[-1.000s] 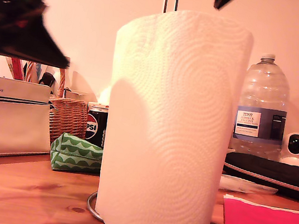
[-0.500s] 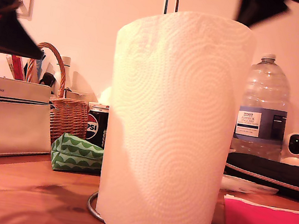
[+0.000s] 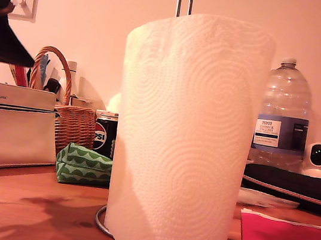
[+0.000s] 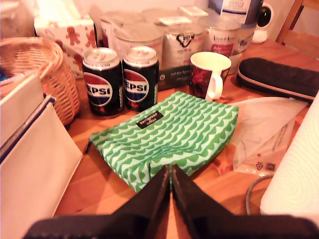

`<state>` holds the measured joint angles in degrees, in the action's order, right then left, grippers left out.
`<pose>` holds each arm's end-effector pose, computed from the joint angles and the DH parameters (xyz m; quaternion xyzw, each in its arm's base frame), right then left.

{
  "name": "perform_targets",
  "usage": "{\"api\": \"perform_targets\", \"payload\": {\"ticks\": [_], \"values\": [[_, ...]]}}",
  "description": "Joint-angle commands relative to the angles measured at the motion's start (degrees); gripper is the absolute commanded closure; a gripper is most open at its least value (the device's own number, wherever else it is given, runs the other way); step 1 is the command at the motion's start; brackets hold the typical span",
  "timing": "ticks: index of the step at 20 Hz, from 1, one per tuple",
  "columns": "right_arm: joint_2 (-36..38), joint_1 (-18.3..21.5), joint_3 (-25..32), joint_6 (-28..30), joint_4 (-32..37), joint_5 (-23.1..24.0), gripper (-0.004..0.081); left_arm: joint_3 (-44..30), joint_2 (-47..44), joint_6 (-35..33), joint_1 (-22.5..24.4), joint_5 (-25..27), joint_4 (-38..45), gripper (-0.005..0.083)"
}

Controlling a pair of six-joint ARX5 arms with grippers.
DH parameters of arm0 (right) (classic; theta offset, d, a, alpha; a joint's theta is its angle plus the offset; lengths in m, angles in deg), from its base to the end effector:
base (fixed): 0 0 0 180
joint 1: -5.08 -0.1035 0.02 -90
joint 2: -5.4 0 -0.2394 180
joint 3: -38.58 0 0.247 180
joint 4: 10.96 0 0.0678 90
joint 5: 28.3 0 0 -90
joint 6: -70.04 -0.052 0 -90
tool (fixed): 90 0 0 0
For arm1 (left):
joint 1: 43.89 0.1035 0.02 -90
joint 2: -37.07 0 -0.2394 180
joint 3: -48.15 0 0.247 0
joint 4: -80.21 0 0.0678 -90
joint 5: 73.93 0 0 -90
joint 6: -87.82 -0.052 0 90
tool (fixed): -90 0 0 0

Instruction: Insert the paper towel roll into the metallic stand.

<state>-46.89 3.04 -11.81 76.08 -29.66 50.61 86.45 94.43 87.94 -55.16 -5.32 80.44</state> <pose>0.2312 0.0182 0.2429 -0.0374 0.1721 0.1217 0.9768 0.2261 -0.0644 0.1869 -0.0154 0.1632 -0.2772 0.9467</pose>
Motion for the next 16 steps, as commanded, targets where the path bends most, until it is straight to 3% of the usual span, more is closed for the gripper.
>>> {"api": "perform_targets", "payload": {"ticks": [1,7,12,16], "values": [[4.37,-0.42,3.23,-0.02,0.48,-0.94,0.0781,-0.68,-2.67,0.50,-0.15,-0.22,0.28,0.0795],[16.59,-0.63,12.04,-3.52,0.79,-0.31,0.0781,-0.94,-11.61,1.01,-0.46,-0.24,-5.49,0.0795],[23.78,-2.12,14.23,-3.19,-1.20,1.01,0.0781,-3.08,-20.20,2.89,-3.17,1.40,-10.08,0.0795],[28.41,-2.93,14.27,-3.23,-6.82,2.36,0.0781,-5.07,-25.83,3.56,-5.27,3.67,-14.78,0.0795]]}}
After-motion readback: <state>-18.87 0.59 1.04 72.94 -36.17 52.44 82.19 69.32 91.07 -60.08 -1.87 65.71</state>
